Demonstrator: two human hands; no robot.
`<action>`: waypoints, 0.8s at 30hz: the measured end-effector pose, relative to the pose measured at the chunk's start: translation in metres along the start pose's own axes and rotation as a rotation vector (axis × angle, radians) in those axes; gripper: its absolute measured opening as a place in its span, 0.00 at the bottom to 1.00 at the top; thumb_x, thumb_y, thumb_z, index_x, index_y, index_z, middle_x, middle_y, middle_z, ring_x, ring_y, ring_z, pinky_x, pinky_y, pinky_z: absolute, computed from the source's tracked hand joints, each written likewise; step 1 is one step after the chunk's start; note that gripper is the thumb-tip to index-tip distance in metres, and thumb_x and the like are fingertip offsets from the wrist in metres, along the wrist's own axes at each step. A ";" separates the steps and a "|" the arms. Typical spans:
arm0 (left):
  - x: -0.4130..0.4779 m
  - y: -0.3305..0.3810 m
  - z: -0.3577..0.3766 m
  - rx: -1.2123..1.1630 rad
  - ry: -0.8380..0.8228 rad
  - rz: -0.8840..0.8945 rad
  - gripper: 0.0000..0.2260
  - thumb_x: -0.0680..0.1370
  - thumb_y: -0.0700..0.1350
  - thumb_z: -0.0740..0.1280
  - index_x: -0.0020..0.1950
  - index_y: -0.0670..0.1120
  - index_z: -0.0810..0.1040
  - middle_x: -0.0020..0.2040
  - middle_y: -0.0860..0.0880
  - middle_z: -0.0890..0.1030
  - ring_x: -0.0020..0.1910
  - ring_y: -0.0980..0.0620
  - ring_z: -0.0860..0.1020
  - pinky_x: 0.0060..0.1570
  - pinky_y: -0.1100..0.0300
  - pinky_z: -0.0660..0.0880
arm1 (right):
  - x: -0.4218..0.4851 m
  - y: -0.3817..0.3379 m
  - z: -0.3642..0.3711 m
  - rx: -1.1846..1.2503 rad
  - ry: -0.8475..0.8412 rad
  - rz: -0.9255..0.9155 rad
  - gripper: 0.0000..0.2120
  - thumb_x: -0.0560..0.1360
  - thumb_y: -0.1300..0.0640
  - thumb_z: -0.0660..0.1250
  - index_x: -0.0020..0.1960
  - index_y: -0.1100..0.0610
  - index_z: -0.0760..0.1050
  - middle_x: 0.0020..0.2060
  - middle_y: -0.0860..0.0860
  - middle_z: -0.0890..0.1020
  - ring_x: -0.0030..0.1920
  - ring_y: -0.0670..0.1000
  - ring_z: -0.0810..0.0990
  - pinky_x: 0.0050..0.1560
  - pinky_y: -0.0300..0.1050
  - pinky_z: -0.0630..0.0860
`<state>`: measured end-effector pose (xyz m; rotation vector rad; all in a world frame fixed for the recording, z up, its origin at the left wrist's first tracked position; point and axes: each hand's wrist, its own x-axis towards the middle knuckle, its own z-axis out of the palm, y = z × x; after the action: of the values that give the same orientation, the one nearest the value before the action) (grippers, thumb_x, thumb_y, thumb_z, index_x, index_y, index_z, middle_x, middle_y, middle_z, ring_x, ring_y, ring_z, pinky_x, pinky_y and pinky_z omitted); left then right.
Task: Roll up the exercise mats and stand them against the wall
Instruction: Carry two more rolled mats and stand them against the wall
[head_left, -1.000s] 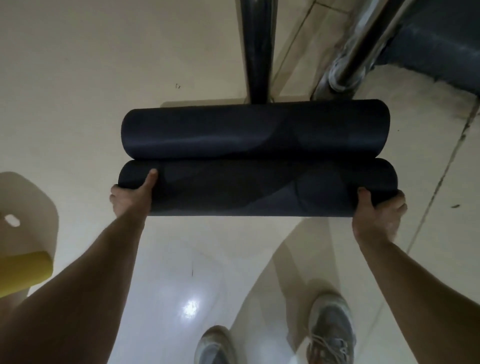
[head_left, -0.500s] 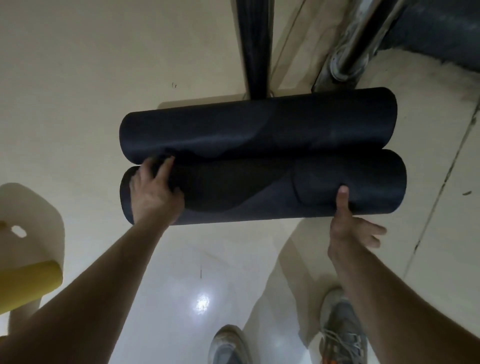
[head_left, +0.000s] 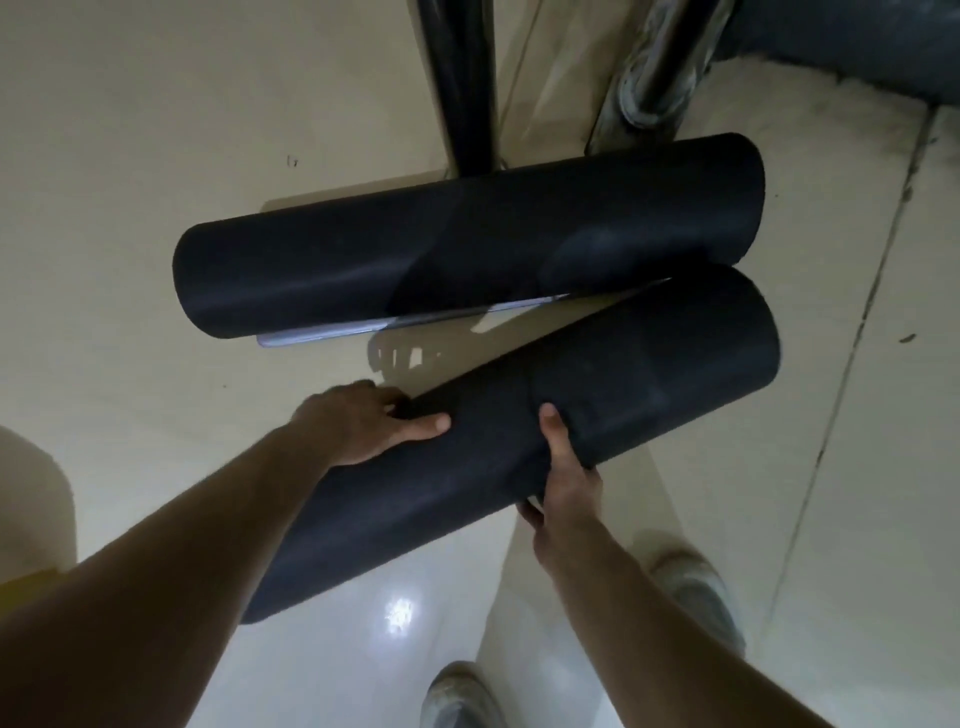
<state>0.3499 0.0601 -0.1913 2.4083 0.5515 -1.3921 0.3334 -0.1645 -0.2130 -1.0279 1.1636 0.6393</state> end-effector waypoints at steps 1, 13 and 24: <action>0.002 0.000 0.007 -0.063 -0.054 -0.010 0.63 0.48 0.90 0.47 0.74 0.56 0.70 0.69 0.47 0.75 0.65 0.42 0.75 0.65 0.46 0.72 | 0.001 0.005 -0.006 -0.006 -0.007 -0.005 0.42 0.59 0.41 0.82 0.69 0.51 0.72 0.61 0.53 0.83 0.59 0.57 0.83 0.64 0.61 0.79; 0.015 0.000 0.030 -0.480 -0.100 0.046 0.47 0.51 0.85 0.65 0.64 0.61 0.72 0.61 0.51 0.79 0.55 0.48 0.79 0.62 0.48 0.75 | 0.012 0.029 0.003 0.074 0.064 -0.041 0.60 0.50 0.31 0.82 0.75 0.49 0.63 0.67 0.51 0.77 0.65 0.58 0.78 0.67 0.65 0.76; -0.151 -0.058 0.108 -0.928 -0.063 -0.028 0.41 0.54 0.72 0.73 0.65 0.64 0.71 0.56 0.57 0.81 0.57 0.52 0.80 0.52 0.57 0.75 | -0.122 0.072 -0.036 -0.274 -0.183 -0.011 0.51 0.48 0.39 0.86 0.68 0.47 0.73 0.60 0.48 0.86 0.61 0.54 0.84 0.60 0.59 0.80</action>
<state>0.1720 0.0370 -0.1154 1.6003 0.9522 -0.9031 0.2196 -0.1553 -0.1219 -1.1777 0.9258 0.8827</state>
